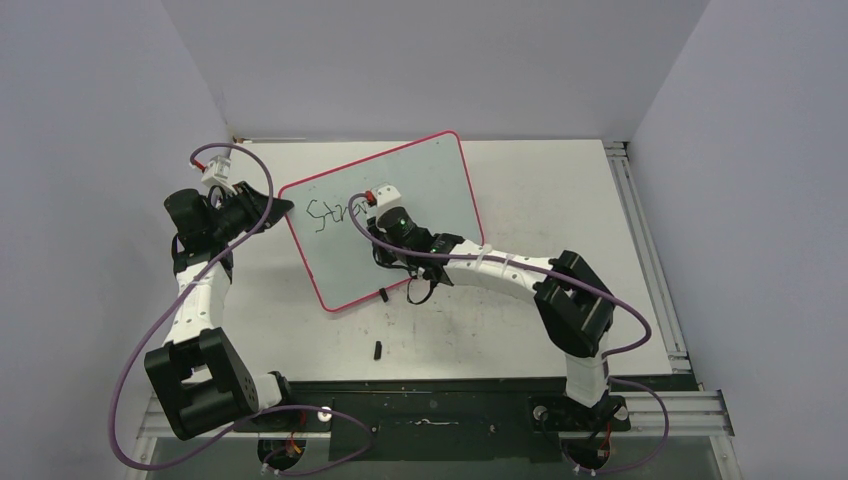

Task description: Write a sentence on the whiteboard

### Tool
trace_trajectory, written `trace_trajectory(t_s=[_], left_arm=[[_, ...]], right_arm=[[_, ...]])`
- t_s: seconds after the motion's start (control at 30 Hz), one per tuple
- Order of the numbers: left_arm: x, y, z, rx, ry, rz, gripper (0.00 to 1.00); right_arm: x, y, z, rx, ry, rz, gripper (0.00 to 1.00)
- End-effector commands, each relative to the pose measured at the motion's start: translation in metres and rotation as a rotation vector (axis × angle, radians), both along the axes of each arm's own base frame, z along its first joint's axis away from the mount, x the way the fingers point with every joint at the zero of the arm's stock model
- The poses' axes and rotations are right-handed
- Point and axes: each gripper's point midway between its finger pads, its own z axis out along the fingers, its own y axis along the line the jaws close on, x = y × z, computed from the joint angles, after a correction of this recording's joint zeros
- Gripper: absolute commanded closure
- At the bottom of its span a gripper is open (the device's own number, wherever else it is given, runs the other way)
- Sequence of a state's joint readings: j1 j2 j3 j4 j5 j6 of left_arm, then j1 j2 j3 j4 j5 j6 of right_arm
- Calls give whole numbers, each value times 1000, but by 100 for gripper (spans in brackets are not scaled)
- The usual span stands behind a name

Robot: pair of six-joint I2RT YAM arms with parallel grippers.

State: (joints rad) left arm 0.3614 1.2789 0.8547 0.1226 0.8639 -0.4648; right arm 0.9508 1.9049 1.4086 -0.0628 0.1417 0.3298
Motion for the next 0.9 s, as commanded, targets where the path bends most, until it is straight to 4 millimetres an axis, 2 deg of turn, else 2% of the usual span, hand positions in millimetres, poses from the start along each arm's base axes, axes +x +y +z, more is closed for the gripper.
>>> trace_trajectory(t_s=[0.0, 0.3, 0.87], left_arm=[[-2, 1, 16, 32, -61, 2, 80], [-2, 1, 17, 34, -60, 4, 80], [-1, 2, 16, 35, -58, 6, 80]], right_arm=[[-5, -4, 36, 55, -49, -3, 95], [4, -14, 48, 52, -73, -35, 95], [19, -11, 43, 39, -73, -47, 95]])
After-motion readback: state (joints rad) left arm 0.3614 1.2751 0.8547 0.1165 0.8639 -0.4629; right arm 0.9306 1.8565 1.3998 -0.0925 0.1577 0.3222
